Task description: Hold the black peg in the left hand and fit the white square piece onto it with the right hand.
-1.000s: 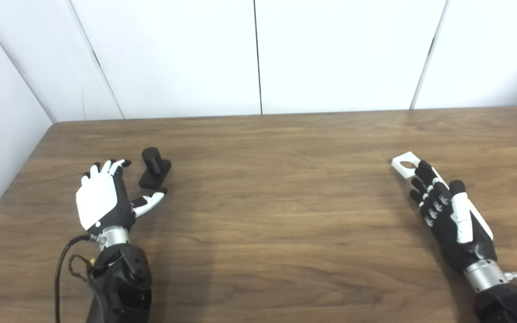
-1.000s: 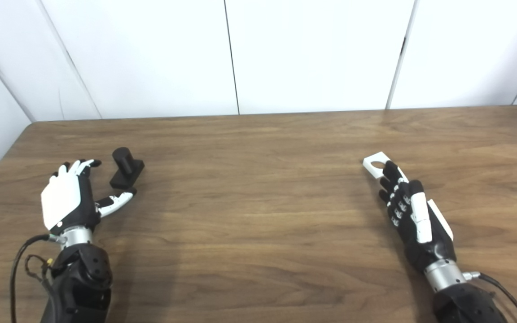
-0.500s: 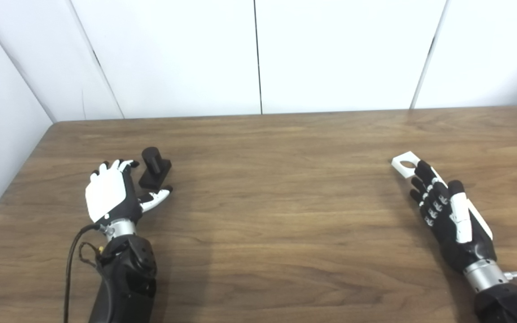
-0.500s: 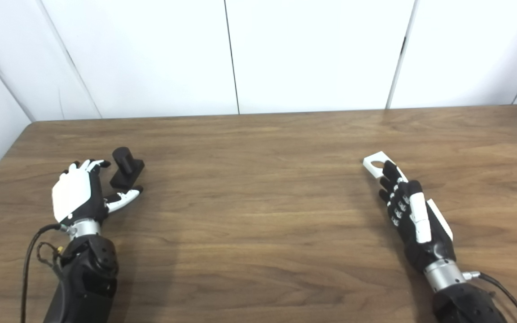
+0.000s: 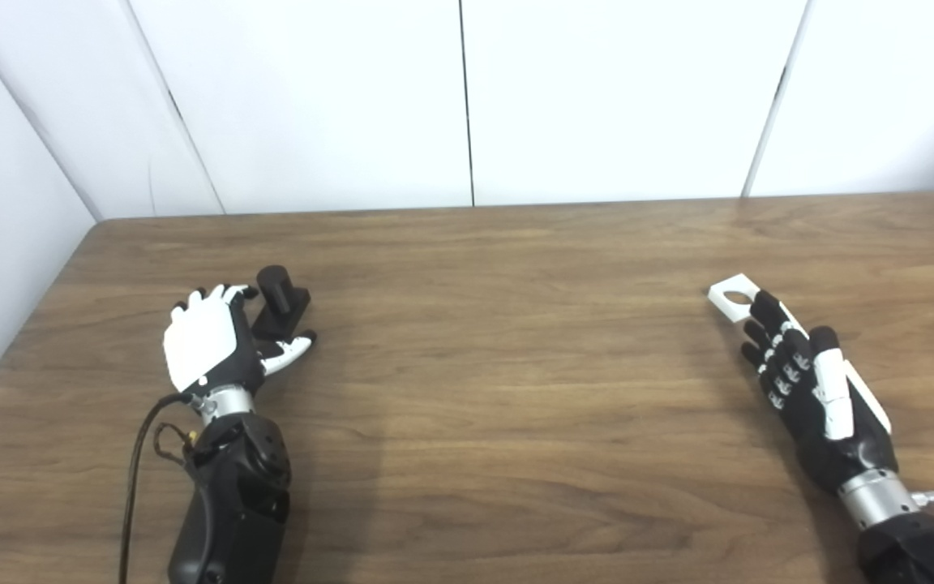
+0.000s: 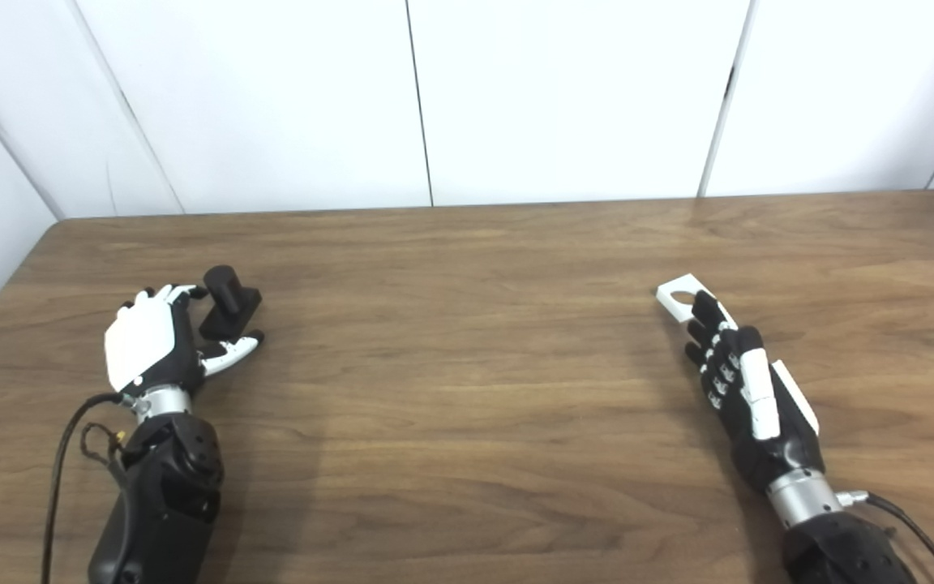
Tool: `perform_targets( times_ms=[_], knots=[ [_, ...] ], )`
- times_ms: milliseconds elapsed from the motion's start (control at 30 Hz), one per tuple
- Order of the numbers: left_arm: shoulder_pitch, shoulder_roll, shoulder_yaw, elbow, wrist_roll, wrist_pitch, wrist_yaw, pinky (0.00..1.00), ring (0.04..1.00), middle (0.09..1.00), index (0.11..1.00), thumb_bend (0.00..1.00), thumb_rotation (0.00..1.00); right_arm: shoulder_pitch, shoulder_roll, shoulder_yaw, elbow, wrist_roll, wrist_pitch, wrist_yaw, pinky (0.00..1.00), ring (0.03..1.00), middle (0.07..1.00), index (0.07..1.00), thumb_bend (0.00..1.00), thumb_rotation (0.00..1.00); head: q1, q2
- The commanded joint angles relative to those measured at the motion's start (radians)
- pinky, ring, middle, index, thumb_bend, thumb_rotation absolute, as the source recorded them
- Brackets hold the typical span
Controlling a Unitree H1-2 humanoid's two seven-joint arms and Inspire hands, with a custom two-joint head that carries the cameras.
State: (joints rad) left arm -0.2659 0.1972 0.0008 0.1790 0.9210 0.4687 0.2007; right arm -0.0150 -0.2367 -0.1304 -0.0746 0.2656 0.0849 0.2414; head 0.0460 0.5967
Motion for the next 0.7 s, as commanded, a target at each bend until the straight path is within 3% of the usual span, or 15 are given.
perform_targets(
  times_ms=[0,200,400,667],
  knots=[
    [-0.056,0.026,0.002,-0.004,-0.011,-0.003,0.044,1.00,0.976,0.903,0.758,0.75,0.37,0.019,-0.007,0.000,0.016,0.005,-0.016,0.008,1.00,1.000,1.000,0.971,0.68,1.00,0.000,0.001],
    [-0.063,0.036,-0.009,0.024,-0.010,-0.001,0.050,1.00,0.967,0.893,0.730,0.74,0.38,0.022,-0.010,-0.002,0.011,0.002,-0.014,0.004,1.00,1.000,1.000,0.976,0.69,1.00,0.002,0.003],
    [-0.070,0.030,0.013,0.032,0.014,0.001,0.009,1.00,0.963,0.878,0.650,0.70,0.42,0.023,-0.012,-0.004,0.015,0.004,-0.014,0.006,1.00,1.000,1.000,0.975,0.70,1.00,0.007,0.003],
    [-0.070,0.028,0.023,0.026,0.019,0.001,0.000,1.00,0.963,0.874,0.565,0.69,0.34,0.027,-0.015,-0.001,0.022,0.011,-0.020,0.015,1.00,1.000,1.000,0.982,0.69,1.00,0.008,0.003]
  ],
)
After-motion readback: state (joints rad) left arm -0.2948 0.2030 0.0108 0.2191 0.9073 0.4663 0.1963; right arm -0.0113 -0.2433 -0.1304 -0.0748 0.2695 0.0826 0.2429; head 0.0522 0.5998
